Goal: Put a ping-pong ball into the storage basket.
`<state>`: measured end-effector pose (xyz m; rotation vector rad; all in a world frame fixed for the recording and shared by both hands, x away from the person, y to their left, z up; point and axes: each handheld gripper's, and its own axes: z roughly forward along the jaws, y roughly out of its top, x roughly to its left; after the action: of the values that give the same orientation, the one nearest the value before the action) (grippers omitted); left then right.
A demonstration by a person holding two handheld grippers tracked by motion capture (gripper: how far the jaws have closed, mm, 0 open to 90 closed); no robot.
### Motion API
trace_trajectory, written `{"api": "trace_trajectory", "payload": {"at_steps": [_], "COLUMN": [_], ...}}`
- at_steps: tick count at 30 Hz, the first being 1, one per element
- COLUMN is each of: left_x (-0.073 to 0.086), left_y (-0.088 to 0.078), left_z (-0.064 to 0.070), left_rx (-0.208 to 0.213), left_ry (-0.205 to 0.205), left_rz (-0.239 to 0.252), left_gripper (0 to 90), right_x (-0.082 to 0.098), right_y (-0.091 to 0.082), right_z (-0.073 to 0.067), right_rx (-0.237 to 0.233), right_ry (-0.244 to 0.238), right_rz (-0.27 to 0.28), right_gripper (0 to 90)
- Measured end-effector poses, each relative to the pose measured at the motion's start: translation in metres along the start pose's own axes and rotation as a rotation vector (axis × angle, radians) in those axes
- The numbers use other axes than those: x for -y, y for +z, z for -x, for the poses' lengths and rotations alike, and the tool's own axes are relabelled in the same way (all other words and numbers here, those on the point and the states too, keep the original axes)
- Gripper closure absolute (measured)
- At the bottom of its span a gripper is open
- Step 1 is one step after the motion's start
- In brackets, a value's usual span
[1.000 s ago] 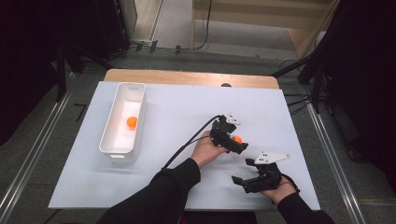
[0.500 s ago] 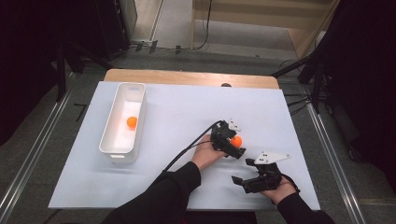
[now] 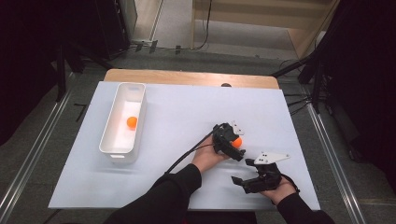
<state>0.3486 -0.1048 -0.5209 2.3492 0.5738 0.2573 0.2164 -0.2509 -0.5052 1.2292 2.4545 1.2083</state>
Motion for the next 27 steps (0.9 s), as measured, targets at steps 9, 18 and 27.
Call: {"api": "trace_trajectory", "payload": {"at_steps": [9, 18, 27], "left_x": [0.004, 0.006, 0.005], "left_y": [-0.007, -0.009, -0.012], "left_z": [0.001, 0.000, -0.009], "left_rx": [-0.004, 0.003, 0.063], "left_ry": [0.001, -0.013, -0.068], "left_rz": [0.047, 0.066, 0.061], "left_gripper": [31.5, 50.4, 50.7], "right_x": [0.000, 0.000, 0.000], "right_y": [0.000, 0.001, 0.000], "right_z": [0.000, 0.000, 0.000], "right_rx": [0.001, 0.002, 0.000], "right_ry": [0.000, 0.000, -0.001], "right_rz": [-0.001, -0.004, -0.002], "right_gripper": [7.3, 7.3, 7.4]}}
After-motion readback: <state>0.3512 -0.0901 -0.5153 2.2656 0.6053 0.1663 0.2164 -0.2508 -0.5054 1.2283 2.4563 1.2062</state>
